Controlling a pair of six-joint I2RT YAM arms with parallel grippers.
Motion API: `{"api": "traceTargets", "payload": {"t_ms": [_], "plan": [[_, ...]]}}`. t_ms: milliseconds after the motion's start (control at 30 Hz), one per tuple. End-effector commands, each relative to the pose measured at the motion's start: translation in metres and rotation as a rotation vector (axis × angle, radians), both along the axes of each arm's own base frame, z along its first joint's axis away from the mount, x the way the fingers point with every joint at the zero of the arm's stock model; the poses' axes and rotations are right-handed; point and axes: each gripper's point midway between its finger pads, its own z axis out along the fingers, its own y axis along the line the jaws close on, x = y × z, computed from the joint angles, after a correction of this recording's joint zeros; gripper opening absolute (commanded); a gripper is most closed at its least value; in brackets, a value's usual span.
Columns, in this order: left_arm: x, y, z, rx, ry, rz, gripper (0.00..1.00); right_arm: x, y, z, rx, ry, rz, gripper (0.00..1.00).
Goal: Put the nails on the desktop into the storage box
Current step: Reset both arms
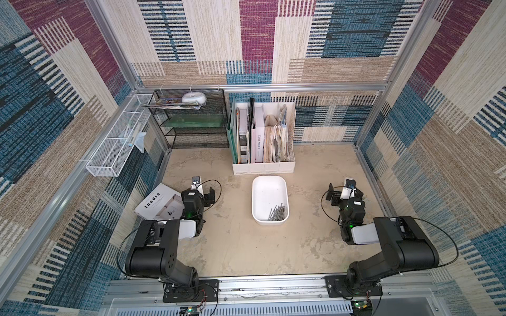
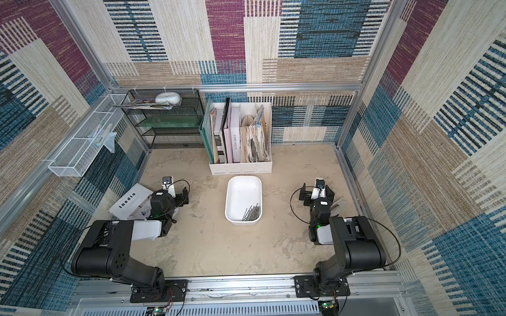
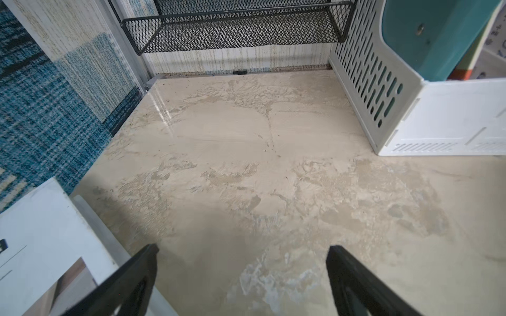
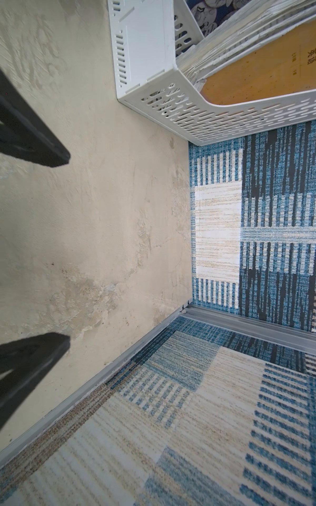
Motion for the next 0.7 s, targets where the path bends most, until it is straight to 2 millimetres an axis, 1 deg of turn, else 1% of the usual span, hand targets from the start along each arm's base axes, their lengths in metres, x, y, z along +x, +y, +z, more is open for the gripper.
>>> {"api": "traceTargets", "payload": {"t_ms": [0,667], "plan": [[-0.0011,-0.0088,-0.0087,-0.054,0.042,-0.052,0.99,0.0027,0.0025,-0.0007,0.02,0.004,0.019,1.0],[-0.0019,-0.0085,-0.0086,-0.052,0.039,-0.052,0.99,0.0027,0.0013,-0.0005,0.025,0.004,0.019,1.0]]}}
